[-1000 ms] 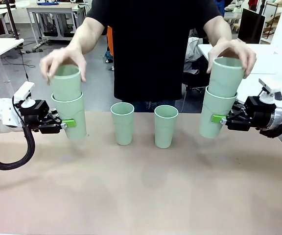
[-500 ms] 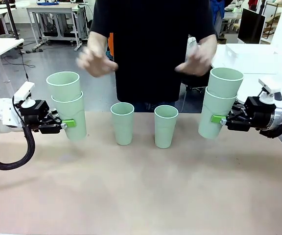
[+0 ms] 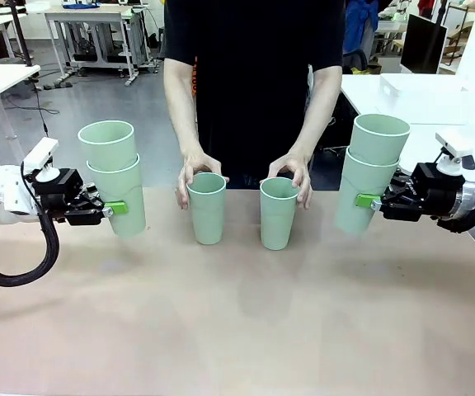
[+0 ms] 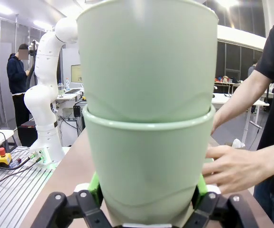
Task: Stack the cups and store them in the basket.
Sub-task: Place the stack of Reusable plastic cups into the Pantry Basket.
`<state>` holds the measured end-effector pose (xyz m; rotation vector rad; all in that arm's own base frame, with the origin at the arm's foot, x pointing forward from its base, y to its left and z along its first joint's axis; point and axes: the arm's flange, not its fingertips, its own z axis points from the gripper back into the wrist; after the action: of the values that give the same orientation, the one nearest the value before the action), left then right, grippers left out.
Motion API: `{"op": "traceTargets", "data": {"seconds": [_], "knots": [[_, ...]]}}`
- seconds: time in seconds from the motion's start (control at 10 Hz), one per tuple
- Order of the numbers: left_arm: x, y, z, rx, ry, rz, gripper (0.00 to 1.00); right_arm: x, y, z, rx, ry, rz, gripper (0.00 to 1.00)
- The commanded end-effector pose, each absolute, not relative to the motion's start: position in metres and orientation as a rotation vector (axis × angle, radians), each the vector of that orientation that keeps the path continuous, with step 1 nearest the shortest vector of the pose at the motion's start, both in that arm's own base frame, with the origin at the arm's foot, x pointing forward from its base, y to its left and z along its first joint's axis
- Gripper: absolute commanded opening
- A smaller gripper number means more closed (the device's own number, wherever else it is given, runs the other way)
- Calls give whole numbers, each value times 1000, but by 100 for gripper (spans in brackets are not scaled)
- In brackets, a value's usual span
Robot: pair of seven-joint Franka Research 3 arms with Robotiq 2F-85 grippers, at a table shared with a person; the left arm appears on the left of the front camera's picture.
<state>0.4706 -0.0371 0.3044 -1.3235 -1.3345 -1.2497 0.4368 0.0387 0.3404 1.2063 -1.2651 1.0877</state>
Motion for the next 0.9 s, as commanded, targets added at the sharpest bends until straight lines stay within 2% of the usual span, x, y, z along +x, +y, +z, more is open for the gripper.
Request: {"op": "traceTargets", "data": {"seconds": [0.0,0.8], "knots": [[469,-38,308,-1324,-1340,-1256,85,436,39,343,1205,-1262,1100,86],[469,-38,308,-1324,-1340,-1256,85,436,39,343,1205,-1262,1100,86]]}}
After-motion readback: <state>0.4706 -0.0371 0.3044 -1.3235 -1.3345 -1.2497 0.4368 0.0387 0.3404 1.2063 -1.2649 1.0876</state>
